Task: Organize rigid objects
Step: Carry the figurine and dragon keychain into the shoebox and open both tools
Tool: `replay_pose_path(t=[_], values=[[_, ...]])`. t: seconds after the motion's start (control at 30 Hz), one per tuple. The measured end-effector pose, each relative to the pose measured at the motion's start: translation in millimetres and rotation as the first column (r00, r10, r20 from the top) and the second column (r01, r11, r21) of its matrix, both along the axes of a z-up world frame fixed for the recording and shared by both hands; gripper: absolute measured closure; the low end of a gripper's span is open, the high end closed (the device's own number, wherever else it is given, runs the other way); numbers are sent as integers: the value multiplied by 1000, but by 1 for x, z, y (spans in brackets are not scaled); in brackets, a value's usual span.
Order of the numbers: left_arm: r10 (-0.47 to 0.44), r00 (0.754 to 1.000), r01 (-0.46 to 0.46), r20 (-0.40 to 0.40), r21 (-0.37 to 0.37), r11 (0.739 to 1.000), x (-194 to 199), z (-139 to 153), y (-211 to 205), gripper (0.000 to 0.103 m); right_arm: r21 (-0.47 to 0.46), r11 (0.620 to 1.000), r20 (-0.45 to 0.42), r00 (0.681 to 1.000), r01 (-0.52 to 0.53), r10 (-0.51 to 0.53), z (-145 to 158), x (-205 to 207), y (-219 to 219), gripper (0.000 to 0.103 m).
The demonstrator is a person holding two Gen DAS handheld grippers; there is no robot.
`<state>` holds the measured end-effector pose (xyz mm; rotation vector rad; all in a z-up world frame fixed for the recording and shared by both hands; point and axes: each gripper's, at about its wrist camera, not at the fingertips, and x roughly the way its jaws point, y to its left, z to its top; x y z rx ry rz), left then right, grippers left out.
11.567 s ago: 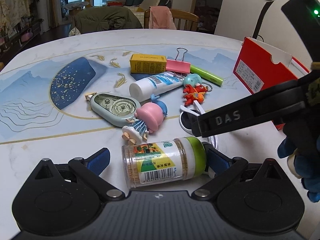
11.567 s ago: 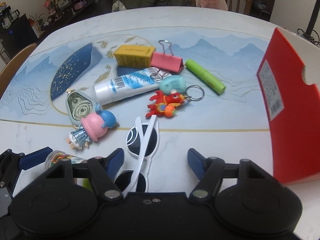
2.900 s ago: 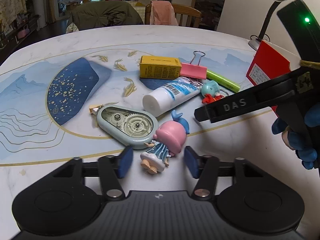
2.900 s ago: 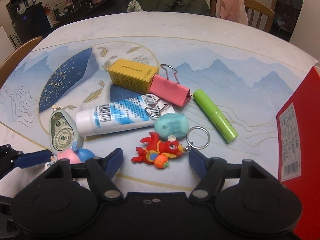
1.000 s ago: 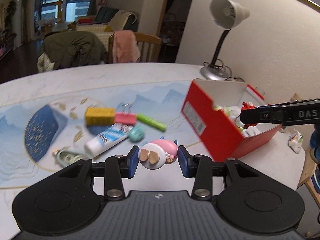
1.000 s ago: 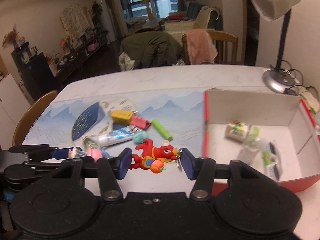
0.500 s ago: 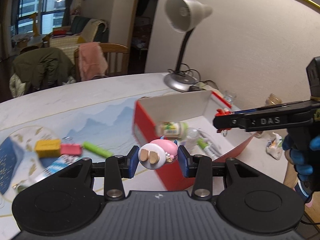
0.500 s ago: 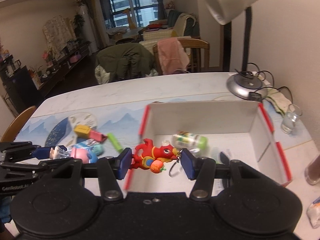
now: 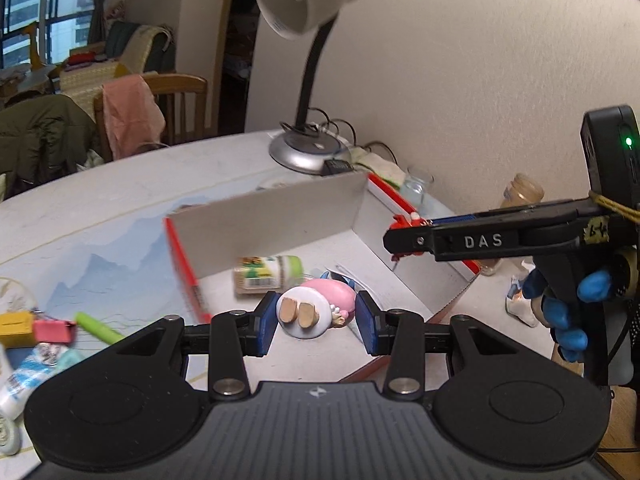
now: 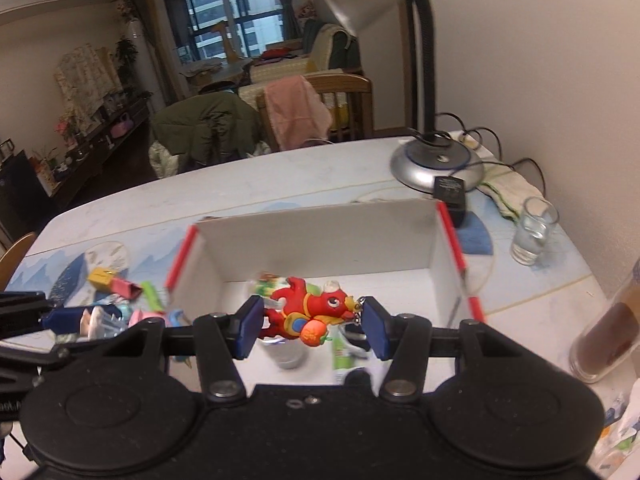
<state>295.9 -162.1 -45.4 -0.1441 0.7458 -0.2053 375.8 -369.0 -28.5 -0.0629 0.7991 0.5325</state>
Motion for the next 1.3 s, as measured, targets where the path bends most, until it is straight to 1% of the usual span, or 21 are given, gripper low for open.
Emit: replay_pose_path(t=[0.27, 0.37, 0.43, 0.57, 0.63, 0.83, 1.03, 1.13, 1.3], values=[[-7, 994, 7, -109, 7, 1000, 42, -30, -28, 63, -35, 999, -46, 999, 11, -13, -22, 33, -12, 51], [-5, 985, 3, -175, -15, 1000, 58, -42, -33, 63, -52, 999, -72, 997, 12, -15, -33, 43, -11, 51], [-9, 977, -2, -211, -49, 999, 68, -49, -35, 63, -61, 998, -89, 996, 16, -22, -40, 50, -9, 51], [8, 968, -18, -251, -37, 999, 81, -59, -39, 63, -73, 997, -124, 992, 12, -21, -54, 61, -6, 51], [9, 962, -22, -273, -43, 999, 87, -63, -40, 63, -79, 997, -139, 990, 3, -14, -58, 65, -5, 50], [10, 941, -23, -339, -34, 999, 100, -77, -42, 63, -104, 993, -174, 984, -47, 28, -69, 66, 2, 50], [26, 916, -35, -401, -14, 999, 108, -93, -41, 63, -125, 990, -202, 979, -69, 42, -79, 68, 4, 50], [31, 906, -41, -422, -15, 999, 111, -98, -39, 63, -126, 989, -216, 975, -72, 43, -81, 70, 6, 50], [27, 901, -38, -432, -17, 999, 115, -97, -40, 62, -141, 987, -236, 971, -80, 45, -85, 72, 8, 49]])
